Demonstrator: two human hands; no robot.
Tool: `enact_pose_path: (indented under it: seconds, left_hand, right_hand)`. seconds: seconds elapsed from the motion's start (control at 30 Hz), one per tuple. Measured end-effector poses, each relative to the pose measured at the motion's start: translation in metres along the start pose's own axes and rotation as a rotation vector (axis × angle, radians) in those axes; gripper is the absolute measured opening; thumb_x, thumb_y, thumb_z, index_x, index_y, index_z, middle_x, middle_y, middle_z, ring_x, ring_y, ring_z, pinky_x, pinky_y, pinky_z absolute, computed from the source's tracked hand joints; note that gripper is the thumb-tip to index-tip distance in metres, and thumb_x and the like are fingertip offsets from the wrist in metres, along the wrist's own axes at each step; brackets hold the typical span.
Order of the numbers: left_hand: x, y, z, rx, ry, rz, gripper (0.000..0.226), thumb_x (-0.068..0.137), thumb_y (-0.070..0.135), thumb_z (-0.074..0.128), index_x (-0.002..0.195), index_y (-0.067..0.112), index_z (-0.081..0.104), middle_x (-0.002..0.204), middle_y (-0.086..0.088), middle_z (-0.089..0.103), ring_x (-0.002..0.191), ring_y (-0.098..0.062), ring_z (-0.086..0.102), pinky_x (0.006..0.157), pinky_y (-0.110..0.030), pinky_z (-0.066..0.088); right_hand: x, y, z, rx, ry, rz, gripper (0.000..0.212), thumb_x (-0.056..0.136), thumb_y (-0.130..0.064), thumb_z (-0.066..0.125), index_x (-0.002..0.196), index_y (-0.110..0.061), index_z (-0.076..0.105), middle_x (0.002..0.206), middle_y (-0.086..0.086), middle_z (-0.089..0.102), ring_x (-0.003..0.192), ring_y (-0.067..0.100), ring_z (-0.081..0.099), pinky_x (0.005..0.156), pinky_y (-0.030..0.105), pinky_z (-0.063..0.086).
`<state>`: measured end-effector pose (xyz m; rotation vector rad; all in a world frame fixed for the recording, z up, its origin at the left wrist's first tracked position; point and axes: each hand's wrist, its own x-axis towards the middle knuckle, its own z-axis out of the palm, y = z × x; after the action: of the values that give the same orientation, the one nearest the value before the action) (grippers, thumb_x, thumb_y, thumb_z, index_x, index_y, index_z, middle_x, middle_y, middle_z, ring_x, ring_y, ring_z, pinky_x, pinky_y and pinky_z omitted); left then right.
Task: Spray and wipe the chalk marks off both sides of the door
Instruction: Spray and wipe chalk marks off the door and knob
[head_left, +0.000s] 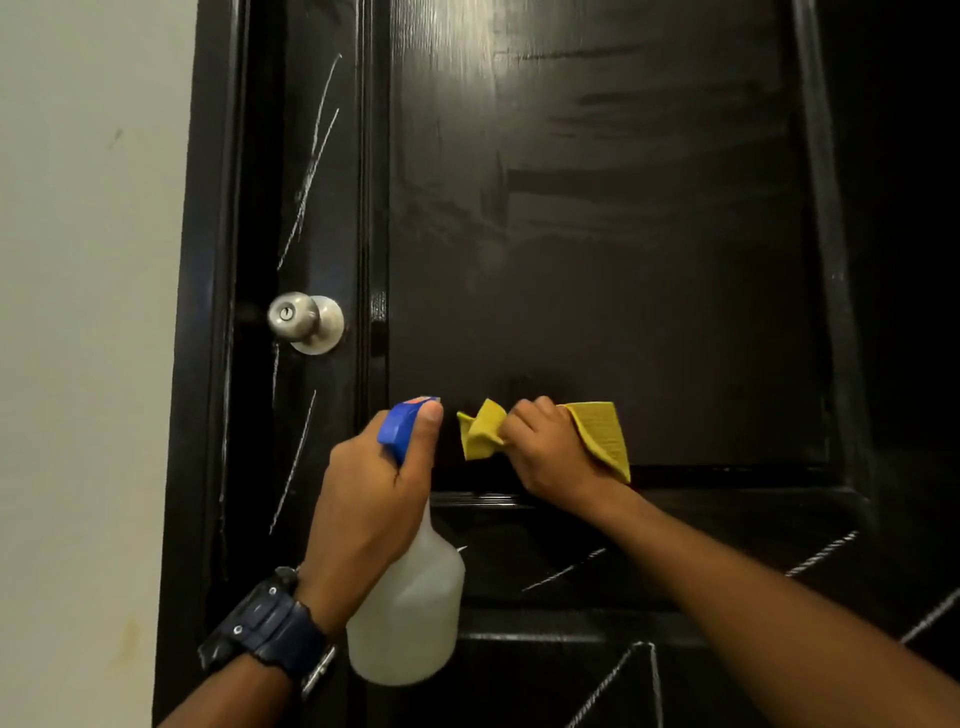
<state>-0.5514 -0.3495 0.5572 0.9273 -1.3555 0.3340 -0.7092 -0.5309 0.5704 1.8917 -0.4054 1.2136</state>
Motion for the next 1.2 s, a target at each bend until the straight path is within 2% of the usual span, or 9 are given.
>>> enact_pose_path:
  seconds: [0.1, 0.23, 0.4, 0.53, 0.6, 0.77, 0.9, 1.07, 1.2]
  left_hand:
    - [0.002, 0.015, 0.007, -0.026, -0.01, 0.017, 0.056, 0.092, 0.069, 0.034, 0.097, 0.025, 0.068, 0.063, 0.0, 0.064, 0.066, -0.011, 0.064, 0.063, -0.019, 0.05]
    - [0.004, 0.028, 0.029, -0.087, -0.032, -0.011, 0.048, 0.092, 0.06, 0.039, 0.084, 0.021, 0.066, 0.065, 0.001, 0.066, 0.066, -0.009, 0.065, 0.063, -0.015, 0.051]
    - [-0.008, 0.043, 0.069, -0.15, -0.064, -0.011, 0.047, 0.091, 0.06, 0.039, 0.075, 0.022, 0.062, 0.065, -0.001, 0.066, 0.063, -0.012, 0.064, 0.062, -0.02, 0.051]
    - [-0.016, 0.067, 0.118, -0.193, -0.131, -0.02, 0.056, 0.092, 0.072, 0.033, 0.09, 0.027, 0.066, 0.066, -0.001, 0.067, 0.062, -0.012, 0.064, 0.06, -0.031, 0.056]
    - [-0.014, 0.081, 0.143, -0.191, -0.147, -0.023, 0.061, 0.087, 0.078, 0.03, 0.097, 0.031, 0.067, 0.067, 0.003, 0.067, 0.064, -0.009, 0.065, 0.064, -0.037, 0.057]
    - [0.0, 0.099, 0.196, -0.175, -0.163, -0.024, 0.068, 0.085, 0.081, 0.027, 0.085, 0.025, 0.065, 0.067, 0.001, 0.066, 0.063, -0.014, 0.065, 0.066, -0.045, 0.057]
    - [-0.007, 0.107, 0.222, -0.205, -0.187, 0.0, 0.07, 0.088, 0.079, 0.027, 0.088, 0.022, 0.068, 0.068, -0.003, 0.067, 0.067, -0.015, 0.065, 0.07, -0.04, 0.055]
    - [-0.03, 0.112, 0.251, -0.225, -0.259, -0.017, 0.065, 0.091, 0.076, 0.032, 0.071, 0.021, 0.061, 0.064, -0.002, 0.066, 0.062, -0.017, 0.064, 0.068, -0.044, 0.055]
    - [-0.065, 0.121, 0.286, -0.209, -0.355, -0.044, 0.058, 0.088, 0.078, 0.032, 0.094, 0.032, 0.068, 0.065, 0.003, 0.066, 0.067, -0.013, 0.067, 0.067, -0.041, 0.056]
  right_hand:
    - [0.001, 0.059, -0.031, -0.142, -0.016, 0.002, 0.013, 0.084, -0.022, 0.049, 0.087, -0.012, 0.057, 0.086, 0.014, 0.058, 0.072, 0.034, 0.051, 0.053, 0.039, 0.044]
    - [-0.002, 0.158, -0.092, -0.282, 0.283, 0.591, 0.024, 0.092, -0.028, 0.049, 0.096, -0.006, 0.059, 0.098, 0.022, 0.056, 0.085, 0.042, 0.053, 0.068, 0.047, 0.044]
    - [-0.104, 0.123, -0.074, -0.246, 0.315, 0.712, 0.017, 0.096, -0.031, 0.045, 0.105, -0.017, 0.046, 0.105, 0.02, 0.053, 0.089, 0.036, 0.047, 0.074, 0.045, 0.04]
    - [-0.147, 0.137, -0.095, -0.268, 0.167, 0.673, 0.023, 0.096, -0.032, 0.041, 0.106, -0.015, 0.051, 0.107, 0.018, 0.052, 0.09, 0.038, 0.049, 0.075, 0.047, 0.042]
    - [-0.114, 0.192, -0.124, -0.366, 0.238, 0.79, 0.029, 0.097, -0.03, 0.042, 0.112, -0.009, 0.055, 0.116, 0.023, 0.051, 0.099, 0.044, 0.05, 0.081, 0.052, 0.041]
    - [-0.068, 0.286, -0.177, -0.556, 0.101, 0.7, 0.028, 0.101, -0.026, 0.048, 0.123, -0.01, 0.052, 0.13, 0.022, 0.046, 0.112, 0.043, 0.045, 0.091, 0.052, 0.035]
    - [-0.111, 0.281, -0.169, -0.44, 0.293, 0.888, 0.029, 0.101, -0.03, 0.045, 0.117, -0.008, 0.054, 0.121, 0.021, 0.051, 0.109, 0.041, 0.047, 0.089, 0.051, 0.035]
    - [-0.214, 0.249, -0.163, -0.346, 0.253, 0.734, 0.022, 0.097, -0.031, 0.039, 0.106, -0.012, 0.045, 0.108, 0.021, 0.05, 0.092, 0.035, 0.044, 0.08, 0.049, 0.039]
    - [-0.267, 0.224, -0.152, -0.295, 0.196, 0.736, 0.021, 0.098, -0.033, 0.041, 0.109, -0.017, 0.048, 0.111, 0.016, 0.053, 0.092, 0.031, 0.044, 0.079, 0.046, 0.041]
